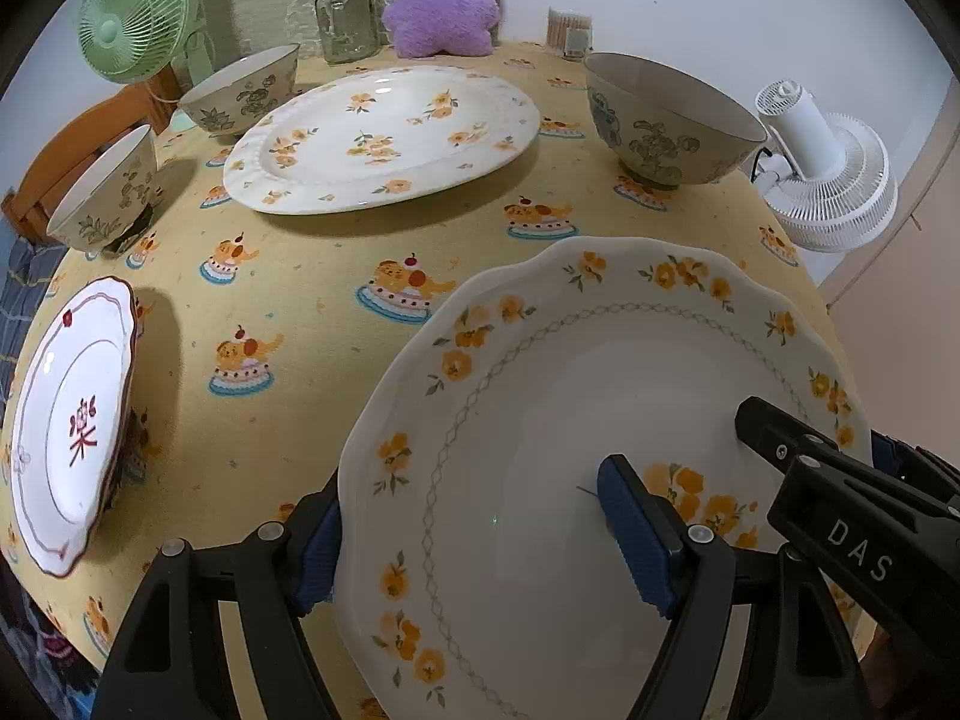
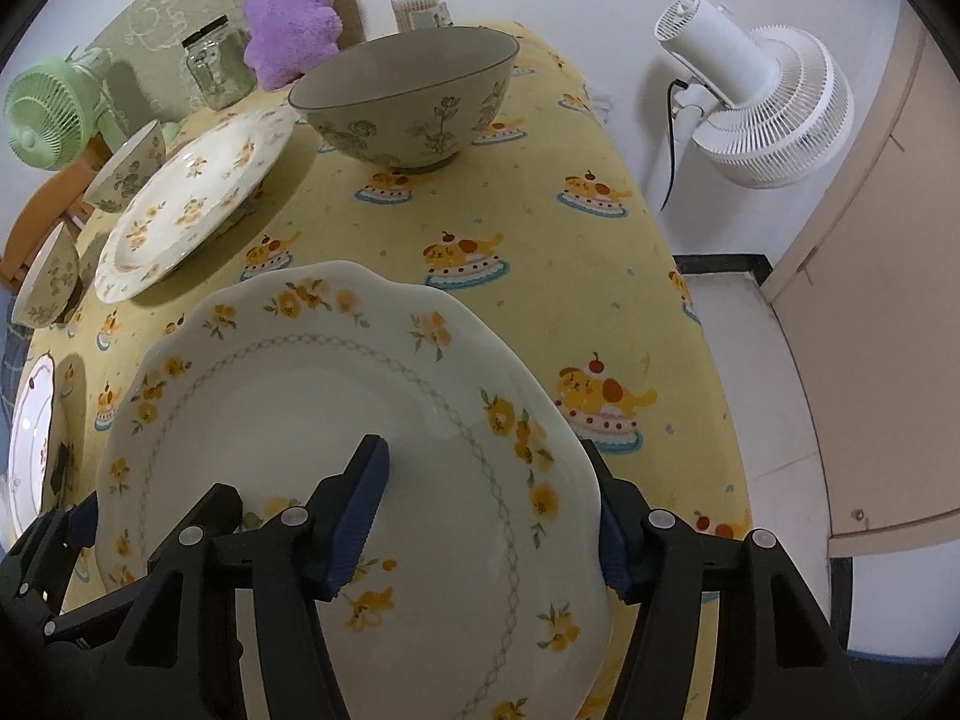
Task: Organize plates and bowls
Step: 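Close the right tool on the scalloped plate rim and lift it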
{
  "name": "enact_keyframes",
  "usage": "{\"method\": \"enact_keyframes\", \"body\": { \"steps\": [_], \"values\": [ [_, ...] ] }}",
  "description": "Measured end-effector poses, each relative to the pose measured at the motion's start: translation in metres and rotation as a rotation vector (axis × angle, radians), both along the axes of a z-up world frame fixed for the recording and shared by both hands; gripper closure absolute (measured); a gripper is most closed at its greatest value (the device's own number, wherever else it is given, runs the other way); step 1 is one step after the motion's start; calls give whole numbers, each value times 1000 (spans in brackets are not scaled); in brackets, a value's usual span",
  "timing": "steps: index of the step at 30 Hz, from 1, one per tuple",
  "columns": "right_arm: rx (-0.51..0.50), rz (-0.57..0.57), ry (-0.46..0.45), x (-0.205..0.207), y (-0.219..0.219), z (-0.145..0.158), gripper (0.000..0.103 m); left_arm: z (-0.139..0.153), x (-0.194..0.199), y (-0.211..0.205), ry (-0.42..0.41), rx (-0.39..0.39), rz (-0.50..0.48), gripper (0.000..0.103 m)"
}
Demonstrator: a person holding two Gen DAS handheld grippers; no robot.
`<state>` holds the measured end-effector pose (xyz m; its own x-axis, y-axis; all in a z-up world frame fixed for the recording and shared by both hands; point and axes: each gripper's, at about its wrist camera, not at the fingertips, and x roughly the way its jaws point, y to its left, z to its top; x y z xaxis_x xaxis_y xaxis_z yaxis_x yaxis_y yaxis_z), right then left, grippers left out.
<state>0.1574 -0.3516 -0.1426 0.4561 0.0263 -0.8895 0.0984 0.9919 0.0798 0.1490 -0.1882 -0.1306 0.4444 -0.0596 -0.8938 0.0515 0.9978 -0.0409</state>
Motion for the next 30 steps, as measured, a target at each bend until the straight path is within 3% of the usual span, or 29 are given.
{"method": "enact_keyframes", "body": {
  "steps": [18,30],
  "values": [
    [23,-65,2,2,56,4,38,4,11,56,7,16,-65,24],
    [15,-80,1,9,74,1,37,-1,16,70,6,22,-44,24]
  ]
}}
